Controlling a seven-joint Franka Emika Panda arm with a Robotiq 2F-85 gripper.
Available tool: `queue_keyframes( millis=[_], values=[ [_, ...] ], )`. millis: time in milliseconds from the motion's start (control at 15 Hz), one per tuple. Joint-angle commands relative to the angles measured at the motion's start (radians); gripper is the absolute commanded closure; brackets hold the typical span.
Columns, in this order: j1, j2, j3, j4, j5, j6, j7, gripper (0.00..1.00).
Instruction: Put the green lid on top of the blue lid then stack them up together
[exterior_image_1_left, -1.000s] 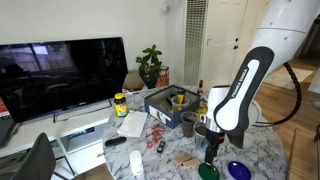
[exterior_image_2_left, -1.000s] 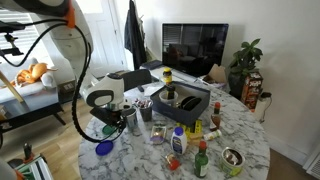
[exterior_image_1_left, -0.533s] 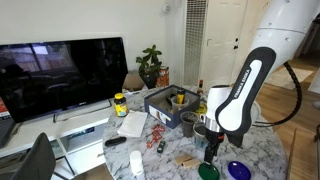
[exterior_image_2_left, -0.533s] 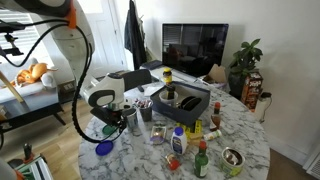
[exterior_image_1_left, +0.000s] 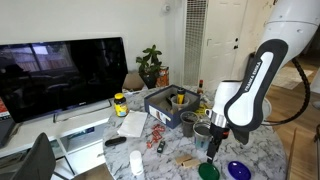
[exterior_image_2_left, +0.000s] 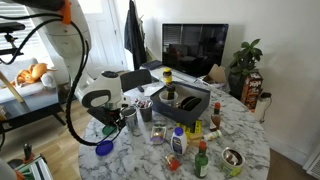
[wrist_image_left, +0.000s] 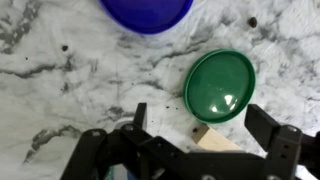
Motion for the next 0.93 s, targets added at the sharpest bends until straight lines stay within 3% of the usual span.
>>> queue_keyframes(
  millis=[0,267,400,800,867],
  values=[
    [-0.163,-0.005,0.163,-0.077,-0.017,0.053,-0.041,0.00],
    [-0.207,0.016,0.209,-0.107,-0.065,0.071,-0.009,0.00],
    [-0.188,0.012,0.186,-0.083,-0.093,0.046,0.023,0.00],
    [-0.214,0.059,0.208,-0.064,-0.123,0.047,0.006,0.00],
    [-0.180,0.063,0.182,-0.049,-0.145,0.025,0.015,0.00]
  ],
)
